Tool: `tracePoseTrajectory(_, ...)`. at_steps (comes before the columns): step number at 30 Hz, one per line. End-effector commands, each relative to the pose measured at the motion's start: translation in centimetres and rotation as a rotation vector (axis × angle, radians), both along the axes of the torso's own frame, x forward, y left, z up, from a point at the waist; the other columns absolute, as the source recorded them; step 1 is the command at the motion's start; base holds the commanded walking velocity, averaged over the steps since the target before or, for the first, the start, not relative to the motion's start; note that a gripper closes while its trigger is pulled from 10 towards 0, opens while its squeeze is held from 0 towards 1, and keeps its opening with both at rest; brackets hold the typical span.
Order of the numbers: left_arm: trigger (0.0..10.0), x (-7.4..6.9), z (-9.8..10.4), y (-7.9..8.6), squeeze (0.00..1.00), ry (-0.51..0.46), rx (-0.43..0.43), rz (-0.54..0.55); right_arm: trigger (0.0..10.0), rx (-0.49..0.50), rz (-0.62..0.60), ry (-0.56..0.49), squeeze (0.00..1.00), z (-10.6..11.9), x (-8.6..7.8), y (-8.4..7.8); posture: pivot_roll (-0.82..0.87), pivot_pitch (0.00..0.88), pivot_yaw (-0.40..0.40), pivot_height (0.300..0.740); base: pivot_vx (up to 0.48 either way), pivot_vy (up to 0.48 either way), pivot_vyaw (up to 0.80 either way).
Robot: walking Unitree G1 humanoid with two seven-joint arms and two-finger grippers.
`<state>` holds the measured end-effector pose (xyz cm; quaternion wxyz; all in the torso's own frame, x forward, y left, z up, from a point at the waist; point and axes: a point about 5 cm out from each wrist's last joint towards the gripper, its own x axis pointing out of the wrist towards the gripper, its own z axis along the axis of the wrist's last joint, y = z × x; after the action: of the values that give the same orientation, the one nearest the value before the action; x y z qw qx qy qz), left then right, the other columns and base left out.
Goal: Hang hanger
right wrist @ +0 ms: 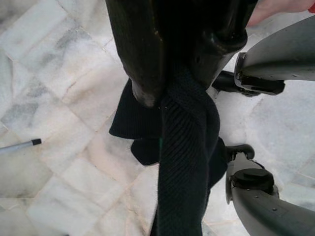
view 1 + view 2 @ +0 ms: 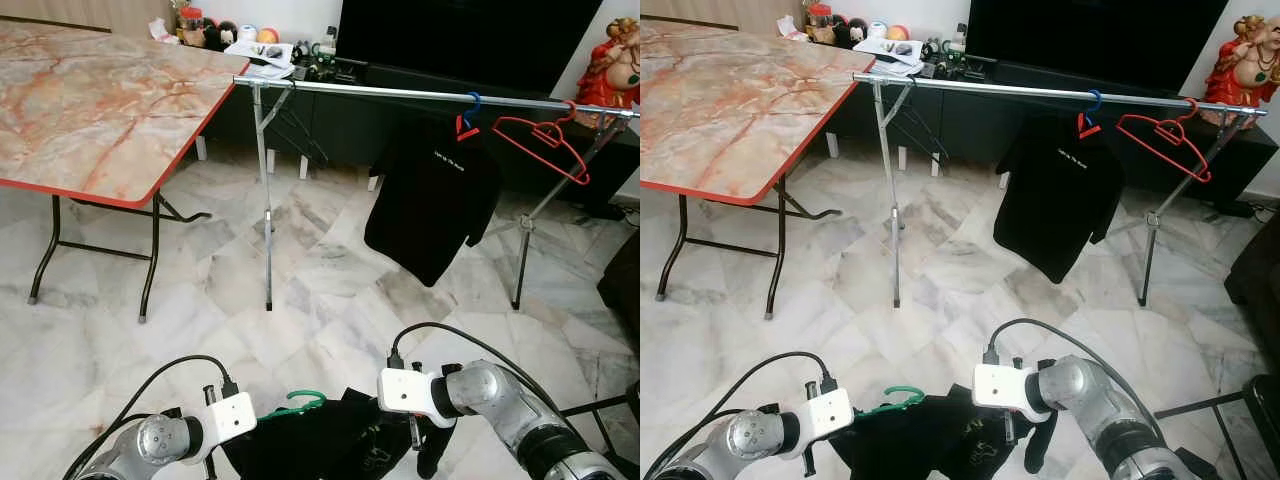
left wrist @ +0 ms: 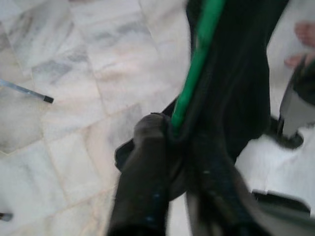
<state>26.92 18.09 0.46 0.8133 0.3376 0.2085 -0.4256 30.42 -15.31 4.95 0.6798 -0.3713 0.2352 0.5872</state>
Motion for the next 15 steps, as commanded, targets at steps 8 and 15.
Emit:
tracePoseTrajectory(8, 10.0, 0.29, 0.36, -0.57, 0.0, -0.02, -0.023, -0.01, 10.0, -0.006, -0.003, 0.021, 0.0, -0.34, -0.23, -0.14, 0.08, 0.11, -0.138, 0.74, 0.0, 0.0, 0.0)
tracePoseTrajectory(15, 0.0, 0.27, 0.38, -0.58, 0.0, -0.018, -0.026, -0.012, 10.0, -0.005, -0.008, 0.015, 0.0, -0.26, -0.11, -0.13, 0.08, 0.111, -0.138, 0.74, 0.0, 0.0, 0.0)
